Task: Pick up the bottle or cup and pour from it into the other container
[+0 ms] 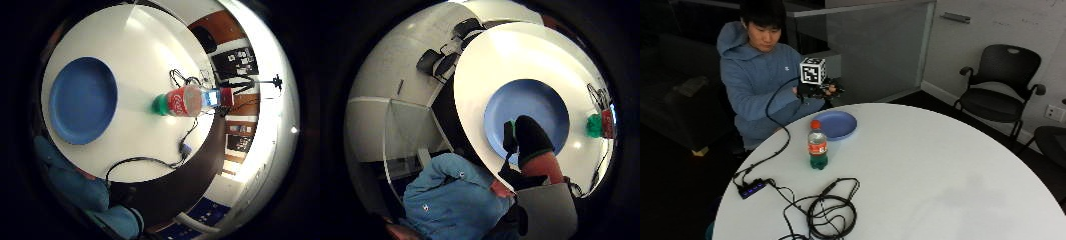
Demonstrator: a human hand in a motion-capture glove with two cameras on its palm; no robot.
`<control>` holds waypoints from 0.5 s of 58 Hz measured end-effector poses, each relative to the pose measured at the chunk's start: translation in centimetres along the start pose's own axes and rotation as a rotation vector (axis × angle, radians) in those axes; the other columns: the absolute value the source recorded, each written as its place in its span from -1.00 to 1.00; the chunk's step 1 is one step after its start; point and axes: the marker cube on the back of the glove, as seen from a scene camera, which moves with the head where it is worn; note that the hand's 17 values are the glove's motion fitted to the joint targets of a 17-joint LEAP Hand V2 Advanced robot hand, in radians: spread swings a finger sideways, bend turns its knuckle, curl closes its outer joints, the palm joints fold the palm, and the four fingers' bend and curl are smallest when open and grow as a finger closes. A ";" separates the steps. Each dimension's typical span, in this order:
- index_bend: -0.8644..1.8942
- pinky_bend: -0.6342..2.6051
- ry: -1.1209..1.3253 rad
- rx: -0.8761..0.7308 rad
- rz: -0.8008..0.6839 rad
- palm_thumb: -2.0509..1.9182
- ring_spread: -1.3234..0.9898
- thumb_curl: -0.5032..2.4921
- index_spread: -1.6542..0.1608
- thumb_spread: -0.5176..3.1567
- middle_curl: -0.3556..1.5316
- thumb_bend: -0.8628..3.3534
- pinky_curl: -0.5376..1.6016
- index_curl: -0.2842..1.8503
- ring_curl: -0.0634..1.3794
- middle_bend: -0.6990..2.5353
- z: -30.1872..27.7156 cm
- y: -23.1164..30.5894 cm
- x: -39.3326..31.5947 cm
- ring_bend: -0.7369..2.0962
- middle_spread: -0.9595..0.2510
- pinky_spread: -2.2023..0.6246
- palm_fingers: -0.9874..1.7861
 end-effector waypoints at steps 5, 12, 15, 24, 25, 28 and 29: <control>-0.25 -0.30 0.029 0.006 -0.002 0.29 0.25 -0.56 0.50 -0.37 -0.58 -0.45 -0.38 -0.65 -0.80 -0.49 0.2 0.1 -0.2 -0.27 0.51 0.67 -0.20; -0.25 -0.26 0.037 0.000 0.013 0.31 0.28 -0.52 0.42 -0.24 -0.55 -0.47 -0.34 -0.60 -0.74 -0.47 -0.1 0.3 -0.2 -0.24 0.50 0.71 -0.23; -0.25 -0.26 0.068 -0.004 -0.034 0.32 0.29 -0.51 0.40 -0.21 -0.53 -0.48 -0.34 -0.59 -0.72 -0.47 -0.4 0.5 0.4 -0.22 0.50 0.72 -0.24; -0.25 -0.24 0.032 0.008 0.017 0.33 0.30 -0.47 0.38 -0.16 -0.48 -0.51 -0.32 -0.55 -0.68 -0.46 -1.1 1.0 0.4 -0.20 0.50 0.73 -0.25; -0.25 -0.24 0.035 0.011 0.022 0.33 0.30 -0.47 0.38 -0.15 -0.48 -0.51 -0.32 -0.54 -0.67 -0.46 -1.2 1.1 0.5 -0.20 0.50 0.73 -0.25; -0.25 -0.23 0.044 0.019 0.029 0.34 0.31 -0.46 0.38 -0.15 -0.47 -0.52 -0.31 -0.53 -0.66 -0.46 -1.5 1.4 0.7 -0.20 0.50 0.73 -0.26; -0.25 -0.23 0.048 0.021 0.029 0.34 0.31 -0.46 0.37 -0.14 -0.46 -0.52 -0.31 -0.53 -0.66 -0.46 -1.5 1.6 0.7 -0.20 0.50 0.73 -0.26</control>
